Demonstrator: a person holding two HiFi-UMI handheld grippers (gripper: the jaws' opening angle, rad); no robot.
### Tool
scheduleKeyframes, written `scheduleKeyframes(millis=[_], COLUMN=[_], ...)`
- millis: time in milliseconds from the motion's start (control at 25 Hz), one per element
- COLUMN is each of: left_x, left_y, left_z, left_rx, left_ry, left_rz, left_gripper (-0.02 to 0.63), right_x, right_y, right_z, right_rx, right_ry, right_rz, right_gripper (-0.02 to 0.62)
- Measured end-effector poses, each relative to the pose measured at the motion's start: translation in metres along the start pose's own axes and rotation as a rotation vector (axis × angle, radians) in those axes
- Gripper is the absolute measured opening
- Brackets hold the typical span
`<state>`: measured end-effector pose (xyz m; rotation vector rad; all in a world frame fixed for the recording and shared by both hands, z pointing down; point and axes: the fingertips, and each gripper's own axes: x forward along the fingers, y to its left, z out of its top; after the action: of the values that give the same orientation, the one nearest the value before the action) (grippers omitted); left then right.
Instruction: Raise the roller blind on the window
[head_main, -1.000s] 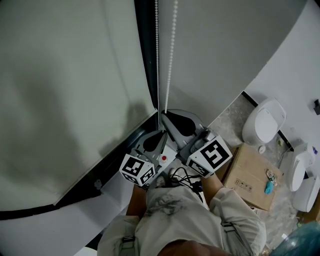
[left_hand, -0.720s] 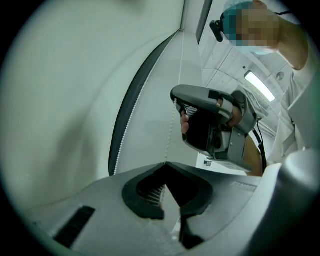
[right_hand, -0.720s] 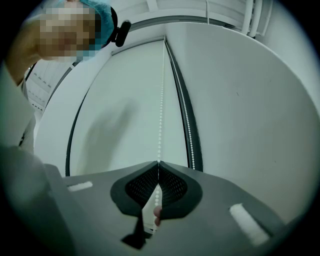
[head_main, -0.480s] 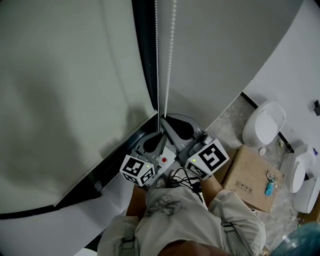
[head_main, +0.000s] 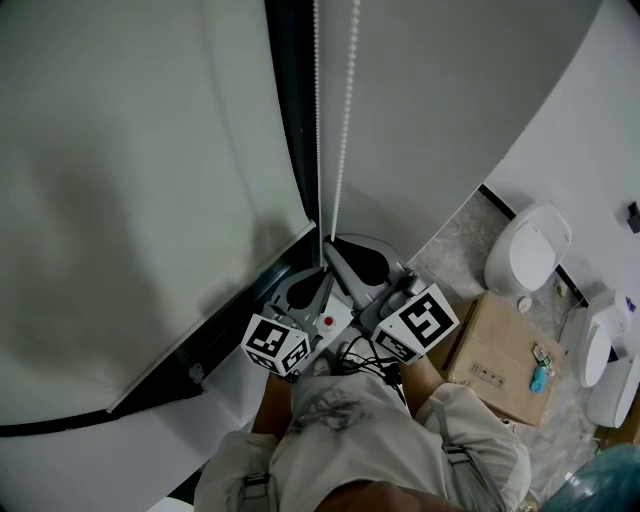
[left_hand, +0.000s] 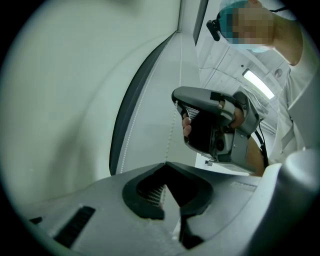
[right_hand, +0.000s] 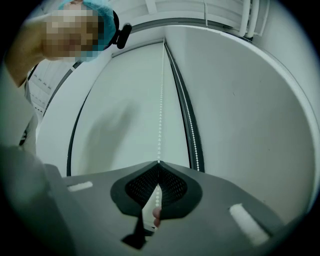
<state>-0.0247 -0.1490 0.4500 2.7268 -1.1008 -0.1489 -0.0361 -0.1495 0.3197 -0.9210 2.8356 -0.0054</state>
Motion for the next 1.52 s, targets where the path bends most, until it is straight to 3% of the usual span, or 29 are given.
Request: scheduleKeyframes(millis=[1120, 1320, 1520], left_x=[-0.008, -0.021, -0.03], left_y=[-0.014, -0.012, -0.019], left_z=[-0.003, 0.032, 0.102], left_rx=[-0.011, -0.002, 0.073], left_ry=[-0.004, -0.054, -0.145], left_rz=[-0.006, -0.004, -0.031], left_gripper=[0.013, 0.046, 0.066], right_x=[-0.015, -0.014, -0.014], right_y=[0.013, 0.013, 0.012], right_z=[0.001, 0.002, 0.002], right_rx=[0.006, 0.0, -0.008], right_ry=[-0.015, -0.02, -0.021], right_rz=[0.015, 0.02, 0.024], right_gripper=[0.011, 0.011, 0.011])
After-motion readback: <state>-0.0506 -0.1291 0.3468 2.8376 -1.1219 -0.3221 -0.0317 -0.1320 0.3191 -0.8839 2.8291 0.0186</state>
